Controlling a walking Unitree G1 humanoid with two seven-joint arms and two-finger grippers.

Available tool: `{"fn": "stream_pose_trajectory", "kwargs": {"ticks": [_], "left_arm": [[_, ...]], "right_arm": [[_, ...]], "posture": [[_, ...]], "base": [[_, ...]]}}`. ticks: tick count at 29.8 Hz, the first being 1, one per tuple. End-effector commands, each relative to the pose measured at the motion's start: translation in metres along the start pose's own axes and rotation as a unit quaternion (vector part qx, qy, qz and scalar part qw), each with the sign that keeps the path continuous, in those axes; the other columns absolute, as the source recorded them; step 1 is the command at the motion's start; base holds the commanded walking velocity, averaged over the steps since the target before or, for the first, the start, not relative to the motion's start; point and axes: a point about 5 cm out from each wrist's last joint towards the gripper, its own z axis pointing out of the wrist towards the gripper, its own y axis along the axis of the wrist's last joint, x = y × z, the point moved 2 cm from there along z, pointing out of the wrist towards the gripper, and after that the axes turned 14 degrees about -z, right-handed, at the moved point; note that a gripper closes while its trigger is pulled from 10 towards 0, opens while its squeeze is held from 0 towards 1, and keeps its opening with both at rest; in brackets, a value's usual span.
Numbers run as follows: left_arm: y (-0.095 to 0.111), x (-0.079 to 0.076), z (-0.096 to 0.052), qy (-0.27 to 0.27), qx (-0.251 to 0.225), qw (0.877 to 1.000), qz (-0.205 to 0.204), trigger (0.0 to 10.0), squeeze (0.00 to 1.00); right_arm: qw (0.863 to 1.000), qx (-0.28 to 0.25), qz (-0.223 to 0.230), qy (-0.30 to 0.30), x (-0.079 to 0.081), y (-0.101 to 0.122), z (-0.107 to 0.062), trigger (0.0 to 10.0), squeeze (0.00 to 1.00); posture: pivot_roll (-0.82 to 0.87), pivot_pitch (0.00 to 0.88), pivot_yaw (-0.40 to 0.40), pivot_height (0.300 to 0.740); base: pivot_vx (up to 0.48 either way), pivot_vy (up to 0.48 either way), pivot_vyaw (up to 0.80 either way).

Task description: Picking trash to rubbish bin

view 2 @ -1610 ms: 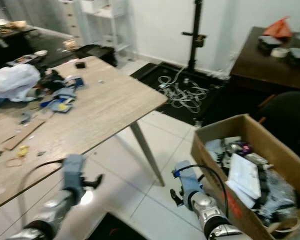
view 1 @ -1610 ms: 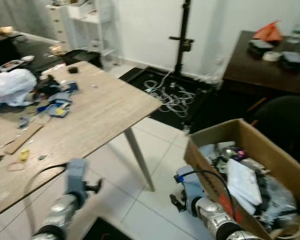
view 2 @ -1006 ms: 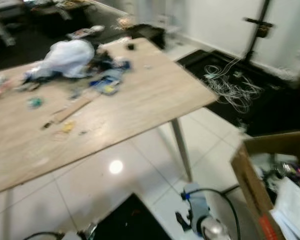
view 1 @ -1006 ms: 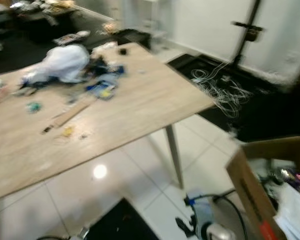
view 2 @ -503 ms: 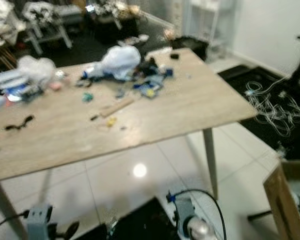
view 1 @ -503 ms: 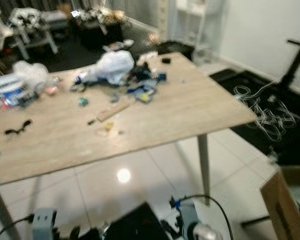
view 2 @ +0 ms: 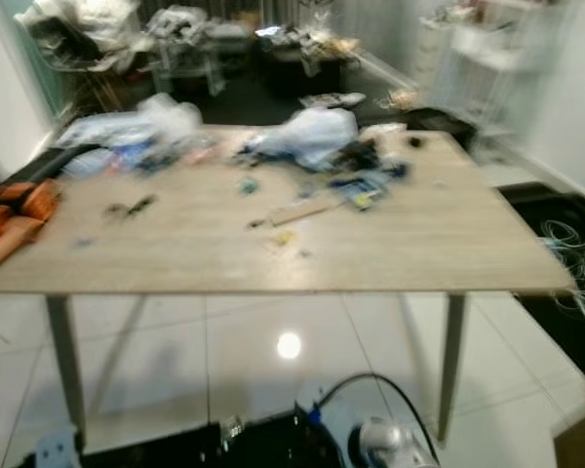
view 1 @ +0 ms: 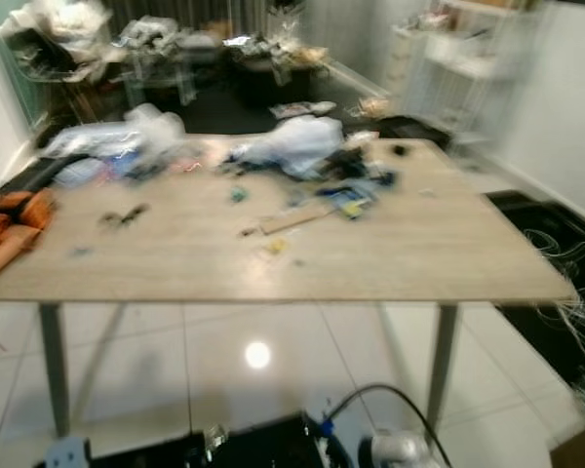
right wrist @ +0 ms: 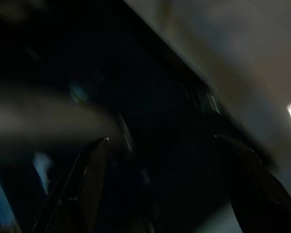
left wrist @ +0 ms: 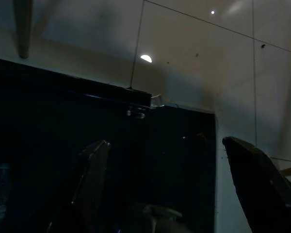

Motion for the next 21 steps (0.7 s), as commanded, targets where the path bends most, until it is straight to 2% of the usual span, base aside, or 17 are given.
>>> {"fn": "stream_pose_trajectory", "kwargs": {"ticks": [1,2,3,4,6,7,8,9,10,11,13,15,17,18,19,21], "left_arm": [[-0.001,-0.007,0.003,-0.006,-0.002,1.000,0.007,10.0,0.00],[-0.006,-0.016,0.007,-0.014,0.008,1.000,0.013,10.0,0.00],[-0.014,-0.032,0.013,-0.038,0.037,0.998,0.044,10.0,0.00],[-0.014,-0.032,0.013,-0.038,0.037,0.998,0.044,10.0,0.00],[-0.020,-0.047,0.017,-0.068,0.060,0.993,0.075,10.0,0.00],[-0.020,-0.047,0.017,-0.068,0.060,0.993,0.075,10.0,0.00],[-0.023,-0.056,0.019,-0.081,0.068,0.990,0.092,10.0,0.00],[-0.023,-0.056,0.019,-0.081,0.068,0.990,0.092,10.0,0.00],[-0.025,-0.071,0.024,-0.101,0.077,0.987,0.101,10.0,0.00],[-0.025,-0.071,0.024,-0.101,0.077,0.987,0.101,10.0,0.00],[-0.029,-0.077,0.025,-0.110,0.089,0.986,0.091,10.0,0.00],[-0.035,-0.083,0.025,-0.122,0.094,0.985,0.077,10.0,0.00],[-0.041,-0.089,0.024,-0.133,0.099,0.984,0.066,10.0,0.00],[-0.045,-0.091,0.023,-0.140,0.106,0.982,0.066,10.0,0.00],[-0.045,-0.091,0.023,-0.140,0.106,0.982,0.066,10.0,0.00],[-0.053,-0.095,0.020,-0.152,0.119,0.979,0.066,10.0,0.00]], "right_arm": [[0.999,-0.016,0.017,0.041,0.008,-0.001,-0.003,10.0,0.00],[0.996,-0.051,0.025,0.072,0.010,0.008,-0.006,10.0,0.00],[0.987,-0.121,0.047,0.098,0.004,0.030,-0.013,10.0,0.00],[0.987,-0.121,0.047,0.098,0.004,0.030,-0.013,10.0,0.00],[0.976,-0.181,0.060,0.104,-0.003,0.051,-0.025,10.0,0.00],[0.976,-0.181,0.060,0.104,-0.003,0.051,-0.025,10.0,0.00],[0.967,-0.224,0.064,0.102,-0.010,0.066,-0.034,10.0,0.00],[0.967,-0.224,0.064,0.102,-0.010,0.066,-0.034,10.0,0.00],[0.939,-0.331,0.064,0.066,-0.033,0.102,-0.055,10.0,0.00],[0.939,-0.331,0.064,0.066,-0.033,0.102,-0.055,10.0,0.00],[0.910,-0.411,0.061,0.005,-0.058,0.130,-0.072,10.0,0.00],[0.885,-0.455,0.065,-0.077,-0.086,0.150,-0.086,10.0,0.00],[0.872,-0.470,0.066,-0.123,-0.102,0.161,-0.097,10.0,0.00],[0.869,-0.465,0.067,-0.154,-0.112,0.166,-0.101,10.0,0.00],[0.869,-0.465,0.067,-0.154,-0.112,0.166,-0.101,10.0,0.00],[0.866,-0.451,0.073,-0.202,-0.126,0.171,-0.104,10.0,0.00]], "posture": [[-0.04,0.107,-0.009,0.740],[-0.06,0.103,0.000,0.740],[-0.09,0.091,-0.002,0.740],[-0.09,0.091,-0.002,0.740],[-0.09,0.095,0.000,0.740],[-0.09,0.095,0.000,0.740],[-0.09,0.089,0.001,0.740],[-0.09,0.089,0.001,0.740],[-0.11,0.085,-0.005,0.740],[-0.11,0.085,-0.005,0.740],[-0.10,0.077,-0.009,0.740],[-0.10,0.084,-0.003,0.740],[-0.09,0.090,-0.006,0.740],[-0.09,0.091,-0.011,0.740],[-0.09,0.091,-0.011,0.740],[-0.07,0.094,-0.023,0.740]], "base": [[0.000,0.000,0.71],[0.000,0.000,0.52],[0.000,0.000,0.00],[0.000,0.000,0.00],[0.000,0.000,0.00],[0.000,0.000,0.00],[0.000,0.000,0.00],[0.000,0.000,0.00],[0.000,0.000,0.00],[0.000,0.000,0.00],[0.000,0.000,0.00],[0.000,0.000,0.00],[0.000,0.000,0.00],[0.000,0.000,0.00],[0.000,0.000,0.00],[0.000,0.000,0.00]]}}
